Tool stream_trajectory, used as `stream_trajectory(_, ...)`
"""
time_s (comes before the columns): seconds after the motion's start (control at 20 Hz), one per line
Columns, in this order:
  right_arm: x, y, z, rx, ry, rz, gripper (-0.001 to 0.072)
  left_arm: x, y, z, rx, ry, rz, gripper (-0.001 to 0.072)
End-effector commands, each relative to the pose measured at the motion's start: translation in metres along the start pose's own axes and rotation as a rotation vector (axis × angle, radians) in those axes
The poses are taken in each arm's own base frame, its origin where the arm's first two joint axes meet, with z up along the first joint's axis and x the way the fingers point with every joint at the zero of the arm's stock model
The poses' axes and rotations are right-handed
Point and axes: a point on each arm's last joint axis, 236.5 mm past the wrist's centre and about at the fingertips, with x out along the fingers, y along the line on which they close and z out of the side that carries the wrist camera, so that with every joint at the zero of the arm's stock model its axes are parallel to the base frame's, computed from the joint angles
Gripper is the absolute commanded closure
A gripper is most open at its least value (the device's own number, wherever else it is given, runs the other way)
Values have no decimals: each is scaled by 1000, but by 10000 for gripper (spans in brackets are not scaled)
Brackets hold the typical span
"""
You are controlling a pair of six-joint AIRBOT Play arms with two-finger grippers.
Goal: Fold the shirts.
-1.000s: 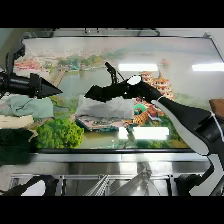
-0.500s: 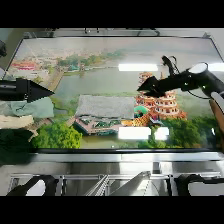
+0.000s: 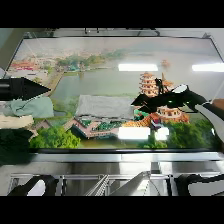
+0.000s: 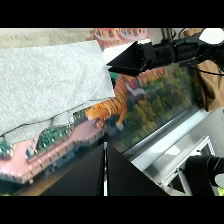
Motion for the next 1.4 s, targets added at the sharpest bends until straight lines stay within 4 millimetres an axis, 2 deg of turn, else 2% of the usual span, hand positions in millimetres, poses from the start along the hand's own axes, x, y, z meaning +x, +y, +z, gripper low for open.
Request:
stream_trajectory(0.0,29,14,-5,13,-9,46,77,-1,-2,0,4,-6,3,692)
stream_trajectory(0.1,35,22,-8,13,-6,58,78,-1,-2,0,4,-5,3,692)
stream_trajectory(0.15,37,26,-9,18,-5,69,117,-1,-2,0,4,-5,2,692)
stream_trajectory(0.2,38,30,-9,21,-6,82,316,-1,-2,0,4,-4,2,692)
stream_trajectory(0.25,39,39,-10,5,-8,111,570,-1,-2,0,4,-4,2,692)
stream_trajectory(0.3,39,47,-10,3,-8,139,649,-1,-2,0,4,-4,1,692)
stream_trajectory(0.35,38,54,-9,0,-12,160,693,-1,-2,0,4,-3,1,692)
stream_trajectory(0.45,27,65,-1,-5,-48,181,694,-1,-2,-2,4,2,-1,692)
stream_trajectory(0.5,14,70,8,-15,-81,189,694,-1,-2,-2,4,2,-1,692)
stream_trajectory(0.55,-11,72,24,-19,-139,195,695,-1,-3,-2,4,2,-1,692)
stream_trajectory(0.6,-44,69,44,-12,-210,190,695,-1,-3,-2,4,4,-2,692)
stream_trajectory(0.65,-87,58,65,-5,-294,160,694,-1,-4,-4,4,11,-5,692)
stream_trajectory(0.75,-199,11,96,38,-488,17,695,-1,-5,-8,4,28,-13,692)
stream_trajectory(0.8,-264,-21,99,83,-592,-75,694,-1,-6,-8,4,30,-14,692)
stream_trajectory(0.85,-327,-53,90,139,-693,-164,694,-1,-6,-8,4,31,-15,692)
stream_trajectory(0.9,-378,-83,73,204,-778,-242,694,-1,-6,-9,4,32,-15,693)
stream_trajectory(0.95,-422,-115,46,277,-841,-328,694,-1,-6,-9,4,34,-16,692)
stream_trajectory(1.0,-452,-145,18,352,-870,-403,694,-1,-6,-9,4,34,-16,693)
stream_trajectory(1.05,-473,-175,-14,443,-874,-465,694,-1,-6,-9,4,33,-16,693)
stream_trajectory(1.15,-486,-227,-67,617,-833,-526,694,-1,-6,-9,4,33,-16,693)
stream_trajectory(1.25,-471,-268,-111,767,-741,-533,694,-1,-6,-9,4,34,-16,693)
stream_trajectory(1.35,-448,-297,-148,880,-631,-527,694,-2,-6,-9,4,33,-16,693)
